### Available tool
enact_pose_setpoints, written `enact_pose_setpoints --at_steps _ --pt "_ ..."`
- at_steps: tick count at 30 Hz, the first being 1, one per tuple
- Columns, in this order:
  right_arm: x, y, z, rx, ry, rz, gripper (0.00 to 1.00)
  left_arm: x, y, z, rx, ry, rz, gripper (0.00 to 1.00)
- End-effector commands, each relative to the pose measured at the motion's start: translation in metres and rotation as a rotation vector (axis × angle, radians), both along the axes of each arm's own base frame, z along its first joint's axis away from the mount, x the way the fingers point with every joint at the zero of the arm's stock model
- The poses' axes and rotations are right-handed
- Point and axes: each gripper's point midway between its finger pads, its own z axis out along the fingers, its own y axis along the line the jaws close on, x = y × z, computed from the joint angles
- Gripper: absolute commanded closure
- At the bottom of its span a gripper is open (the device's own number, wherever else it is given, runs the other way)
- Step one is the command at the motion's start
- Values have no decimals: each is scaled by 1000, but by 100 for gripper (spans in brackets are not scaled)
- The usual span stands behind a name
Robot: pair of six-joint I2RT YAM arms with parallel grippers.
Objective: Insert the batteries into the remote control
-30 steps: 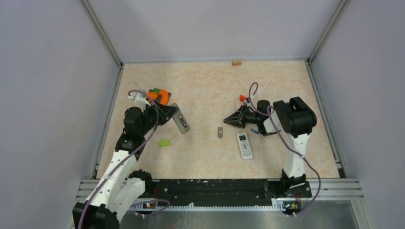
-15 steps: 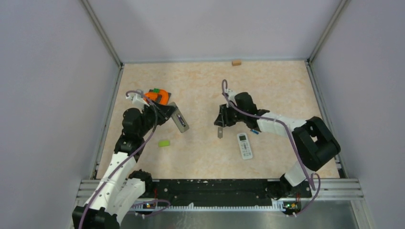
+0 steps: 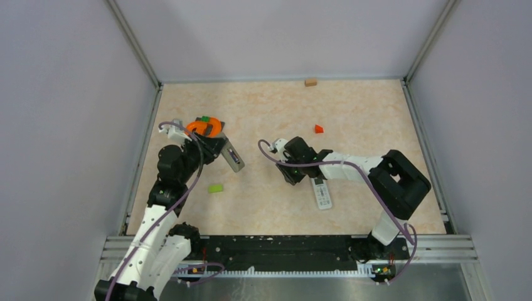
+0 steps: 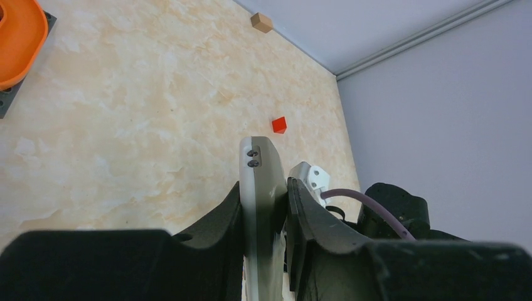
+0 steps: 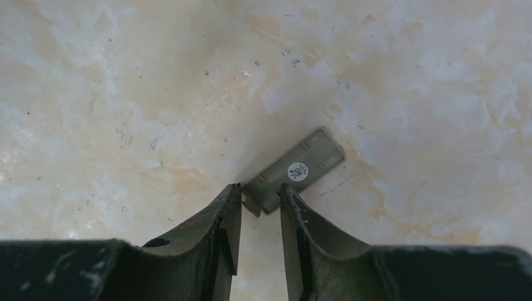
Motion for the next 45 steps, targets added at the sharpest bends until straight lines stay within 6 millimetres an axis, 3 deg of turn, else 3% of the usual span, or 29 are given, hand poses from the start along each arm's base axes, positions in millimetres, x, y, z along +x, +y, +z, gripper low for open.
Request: enact_pose_setpoints --at_steps 1,8,16,28,34,40,45 --pt "11 4 8 -56 -64 32 70 2 4 25 2 -70 15 100" --pt "3 6 3 -58 -23 46 75 2 5 23 4 -70 24 100" --pt "-5 14 14 -3 10 63 65 2 5 23 2 -69 21 100" --pt "-15 7 6 -50 70 73 68 1 4 23 -1 -69 21 100" --pt "-13 9 9 -61 36 68 76 2 5 23 -1 -69 23 100" --pt "-10 13 19 -34 9 49 92 1 5 22 3 -67 25 100" --pt "-12 11 25 -27 4 37 76 1 5 21 2 -66 25 100"
